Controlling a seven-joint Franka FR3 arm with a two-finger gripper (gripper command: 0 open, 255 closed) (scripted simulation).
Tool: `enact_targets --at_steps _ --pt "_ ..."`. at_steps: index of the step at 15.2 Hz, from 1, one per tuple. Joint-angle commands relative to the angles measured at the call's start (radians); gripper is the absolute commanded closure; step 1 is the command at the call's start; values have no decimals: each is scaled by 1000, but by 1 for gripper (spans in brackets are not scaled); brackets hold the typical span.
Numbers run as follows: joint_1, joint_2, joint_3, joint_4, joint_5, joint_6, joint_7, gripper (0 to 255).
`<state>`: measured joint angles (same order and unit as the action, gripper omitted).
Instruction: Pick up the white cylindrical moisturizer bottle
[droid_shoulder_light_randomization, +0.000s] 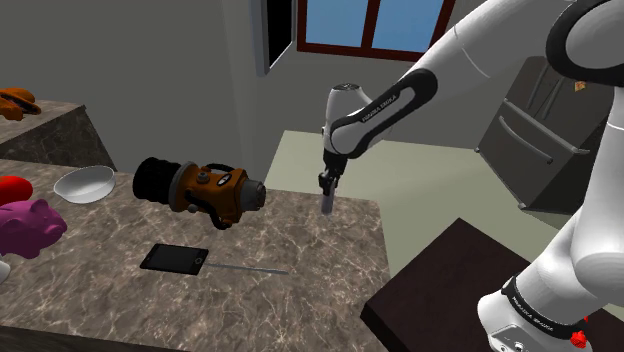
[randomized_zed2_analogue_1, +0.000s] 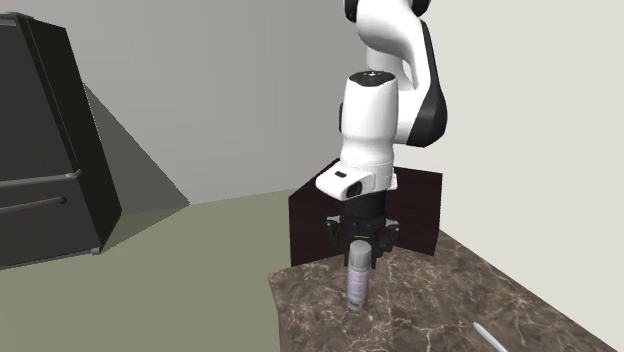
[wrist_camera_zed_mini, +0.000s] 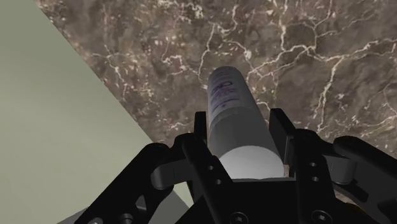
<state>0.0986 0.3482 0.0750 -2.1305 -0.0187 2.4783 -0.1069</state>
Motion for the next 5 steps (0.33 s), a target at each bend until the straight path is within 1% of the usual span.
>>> enact_targets --at_steps 1,3,5 --pt "-1 -21 1 3 2 -24 -2 255" --pt "-2 -41 2 5 5 -47 -3 255" --pt "-2 -43 2 6 5 -48 -3 255"
